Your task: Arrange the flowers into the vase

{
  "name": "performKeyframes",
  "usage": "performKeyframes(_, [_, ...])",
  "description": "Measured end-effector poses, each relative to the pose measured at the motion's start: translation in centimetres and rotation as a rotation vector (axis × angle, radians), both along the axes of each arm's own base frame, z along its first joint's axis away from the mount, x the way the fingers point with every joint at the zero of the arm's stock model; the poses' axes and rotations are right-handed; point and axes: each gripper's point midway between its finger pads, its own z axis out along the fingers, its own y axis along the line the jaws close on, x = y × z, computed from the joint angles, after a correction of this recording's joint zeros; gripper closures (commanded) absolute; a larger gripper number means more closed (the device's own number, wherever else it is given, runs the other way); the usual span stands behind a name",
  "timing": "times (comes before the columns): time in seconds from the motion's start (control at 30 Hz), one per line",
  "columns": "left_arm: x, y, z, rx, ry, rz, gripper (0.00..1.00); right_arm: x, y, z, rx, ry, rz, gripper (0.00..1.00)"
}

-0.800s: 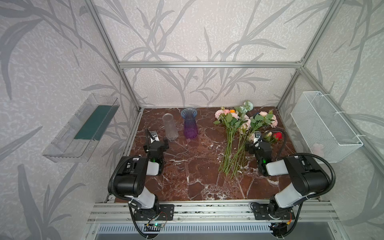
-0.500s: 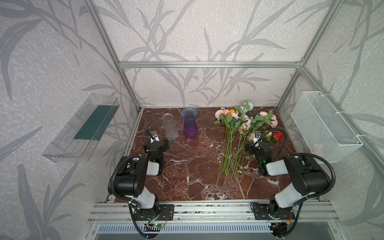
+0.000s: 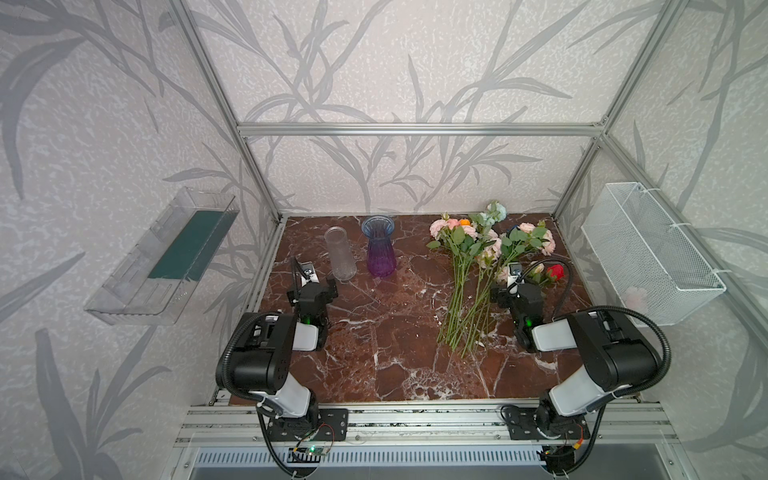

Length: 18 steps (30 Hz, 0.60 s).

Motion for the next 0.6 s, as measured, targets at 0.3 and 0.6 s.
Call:
performKeyframes(0.3, [0.02,-0.06,-0.01,-0.001,0.0,-0.003,0.01,0.0,0.0,0.01,0.0,0.0,0.0,0.01])
performKeyframes(0.6, [-0.01,-0.14,0.13,0.0,-0.006,-0.004,0.01,-0.03,-0.09,0.03,-0.006,-0.001,-0.011,0.01])
